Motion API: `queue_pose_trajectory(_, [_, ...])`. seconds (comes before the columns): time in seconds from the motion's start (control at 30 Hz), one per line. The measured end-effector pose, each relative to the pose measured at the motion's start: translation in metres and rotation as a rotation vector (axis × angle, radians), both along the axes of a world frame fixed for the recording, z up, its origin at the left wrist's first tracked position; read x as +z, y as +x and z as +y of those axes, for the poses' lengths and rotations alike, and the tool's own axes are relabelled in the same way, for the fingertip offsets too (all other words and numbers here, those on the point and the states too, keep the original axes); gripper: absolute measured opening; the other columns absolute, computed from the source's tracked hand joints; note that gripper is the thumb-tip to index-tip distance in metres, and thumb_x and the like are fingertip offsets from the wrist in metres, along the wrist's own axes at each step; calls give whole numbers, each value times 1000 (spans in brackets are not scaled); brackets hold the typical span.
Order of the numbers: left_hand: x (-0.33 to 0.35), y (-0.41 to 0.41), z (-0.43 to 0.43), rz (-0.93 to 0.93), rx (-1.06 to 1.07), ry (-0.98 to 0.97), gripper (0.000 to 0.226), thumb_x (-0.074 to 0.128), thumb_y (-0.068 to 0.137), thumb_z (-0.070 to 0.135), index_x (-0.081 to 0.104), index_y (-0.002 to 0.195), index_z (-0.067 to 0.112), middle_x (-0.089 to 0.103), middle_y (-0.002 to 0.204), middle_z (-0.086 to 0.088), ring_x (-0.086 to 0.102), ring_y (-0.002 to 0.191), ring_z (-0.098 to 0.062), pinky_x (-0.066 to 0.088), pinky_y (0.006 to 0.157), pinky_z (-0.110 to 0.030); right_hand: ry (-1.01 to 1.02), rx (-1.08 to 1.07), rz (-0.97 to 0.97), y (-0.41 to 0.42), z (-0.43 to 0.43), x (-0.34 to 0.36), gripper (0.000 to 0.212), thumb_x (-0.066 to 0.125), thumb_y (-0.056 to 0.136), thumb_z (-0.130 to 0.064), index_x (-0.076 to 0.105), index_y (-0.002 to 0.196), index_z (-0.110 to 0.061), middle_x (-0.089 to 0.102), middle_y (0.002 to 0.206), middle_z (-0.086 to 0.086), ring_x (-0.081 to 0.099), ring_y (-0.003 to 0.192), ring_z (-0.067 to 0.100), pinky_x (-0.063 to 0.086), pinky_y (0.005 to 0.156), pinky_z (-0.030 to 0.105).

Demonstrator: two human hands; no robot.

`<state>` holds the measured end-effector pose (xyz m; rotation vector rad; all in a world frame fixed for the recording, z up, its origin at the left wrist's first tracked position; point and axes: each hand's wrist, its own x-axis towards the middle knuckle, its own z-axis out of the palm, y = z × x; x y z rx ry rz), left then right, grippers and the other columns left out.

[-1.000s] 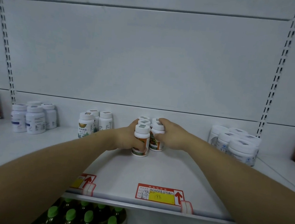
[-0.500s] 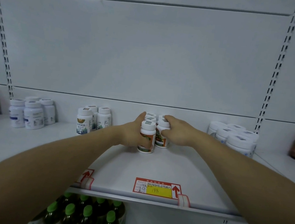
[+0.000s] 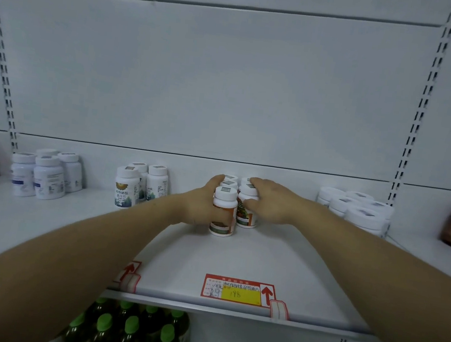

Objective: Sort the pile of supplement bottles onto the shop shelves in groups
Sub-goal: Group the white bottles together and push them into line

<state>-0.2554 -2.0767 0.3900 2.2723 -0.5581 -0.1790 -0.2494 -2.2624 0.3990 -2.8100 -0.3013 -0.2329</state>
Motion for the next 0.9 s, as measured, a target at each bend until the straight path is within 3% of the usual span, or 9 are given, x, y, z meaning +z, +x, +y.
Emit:
queue_pose_trajectory(0.3, [8, -6, -4, -36, 57, 56, 82, 62, 89, 23, 8, 149, 26, 45, 124, 7, 45, 106, -13, 34, 87, -24, -118, -27, 10, -3, 2, 2, 59, 43, 95, -47, 29, 146, -21, 40, 143, 7, 46, 124, 26, 40, 101, 39])
queue_pose_trajectory(0.4, [11, -7, 1, -17, 75, 84, 93, 66, 86, 31, 0, 151, 26, 39, 143, 6, 43, 125, -18, 34, 96, -25, -120, -24, 23, -5, 1, 7, 61, 44, 95, -47, 28, 147, -20, 38, 146, 7, 42, 128, 26, 38, 103, 38])
queue_pose_trajectory(0.47, [16, -9, 7, -21, 107, 121, 97, 67, 84, 40, -1, 152, 30, 25, 155, 2, 32, 138, -20, 31, 107, -31, -134, -24, 12, -6, 1, 17, 65, 44, 95, -46, 22, 150, -20, 29, 154, 6, 34, 137, 26, 32, 110, 39])
queue_pose_trajectory(0.6, [29, -22, 23, -150, 168, 284, 89, 62, 84, 51, 9, 152, 29, 18, 158, 1, 23, 143, -20, 24, 111, -34, -179, -14, -46, -4, 9, 42, 64, 41, 98, -44, 16, 153, -21, 19, 159, 4, 23, 144, 25, 24, 115, 39])
queue_pose_trajectory(0.73, [41, -37, 48, -293, 250, 421, 81, 62, 84, 52, 22, 150, 27, 23, 157, 4, 27, 141, -17, 23, 111, -32, -184, 49, -63, 0, 35, 57, 63, 41, 98, -45, 18, 153, -23, 18, 159, 4, 23, 144, 26, 24, 114, 39])
queue_pose_trajectory(0.9, [45, -54, 94, -331, 391, 424, 68, 64, 84, 42, 37, 143, 22, 41, 147, 0, 42, 129, -21, 33, 101, -30, -213, 151, -69, 2, 84, 51, 64, 41, 98, -47, 20, 152, -22, 23, 157, 6, 28, 140, 27, 28, 110, 38])
